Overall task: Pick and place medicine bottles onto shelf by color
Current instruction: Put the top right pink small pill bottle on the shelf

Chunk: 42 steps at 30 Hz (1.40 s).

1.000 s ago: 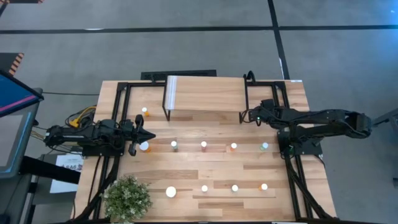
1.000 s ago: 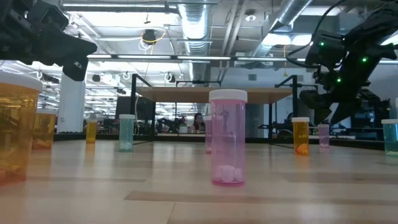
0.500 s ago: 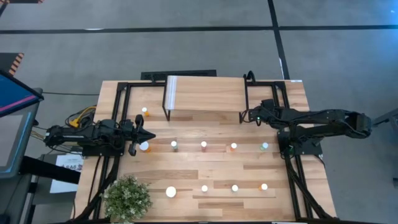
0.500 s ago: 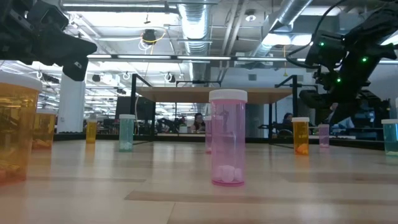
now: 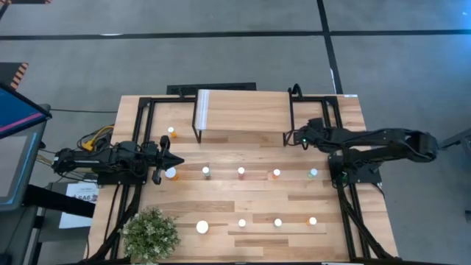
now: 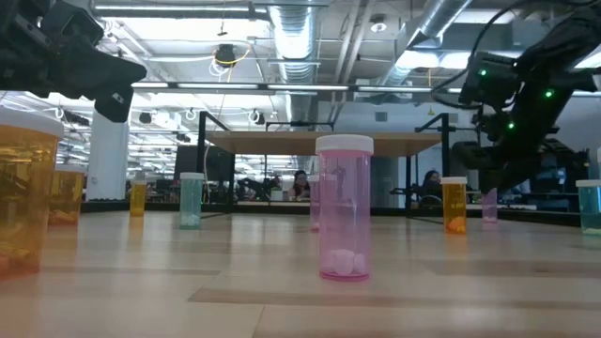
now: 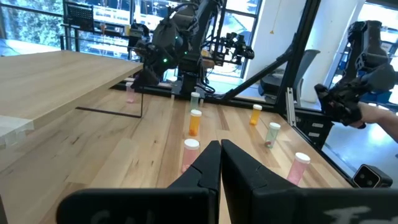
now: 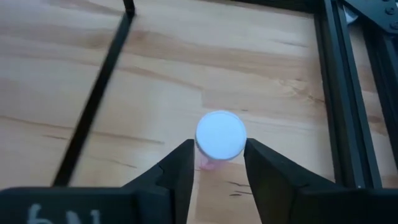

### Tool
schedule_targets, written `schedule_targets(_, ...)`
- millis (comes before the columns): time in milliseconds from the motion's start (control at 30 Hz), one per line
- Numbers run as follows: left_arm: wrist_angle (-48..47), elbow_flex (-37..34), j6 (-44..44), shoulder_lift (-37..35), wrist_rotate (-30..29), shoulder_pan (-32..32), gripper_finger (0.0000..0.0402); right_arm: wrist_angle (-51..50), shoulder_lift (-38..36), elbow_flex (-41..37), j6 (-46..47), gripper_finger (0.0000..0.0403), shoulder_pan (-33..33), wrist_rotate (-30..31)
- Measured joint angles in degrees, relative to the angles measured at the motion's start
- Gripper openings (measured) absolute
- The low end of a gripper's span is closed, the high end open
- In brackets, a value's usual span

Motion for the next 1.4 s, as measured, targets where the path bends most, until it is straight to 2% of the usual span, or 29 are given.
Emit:
schedule_targets(267,-0.02,-0.01,0.0,-0.02,0.0,0.02,0.0,4.34,6.45,0.0,-1.91,0.0146,-1.54,0.05)
schedule_targets(700,0.0,0.0,0.0,-0.02,0.0,0.01,0.0,5.22,3.56,0.0,-3.48,0.0118,-1.5,0.39)
schedule_targets(867,0.0,0.0,0.0,0.0,0.0,0.01,0.0,4.55,-0.32,0.0,-5.11,0.0112,-1.5,0.37)
schedule_targets(1133,-0.01,0.0,0.0,0.0,0.0,0.0,0.0,0.8,-11.34,0.53,-6.76,0.0112,-1.23,0.23)
schedule_targets(1400,0.0,0.01,0.0,-0.01,0.0,0.01,0.0,-0.94,-19.8,7.66,-13.32,0.0112,1.19,0.2)
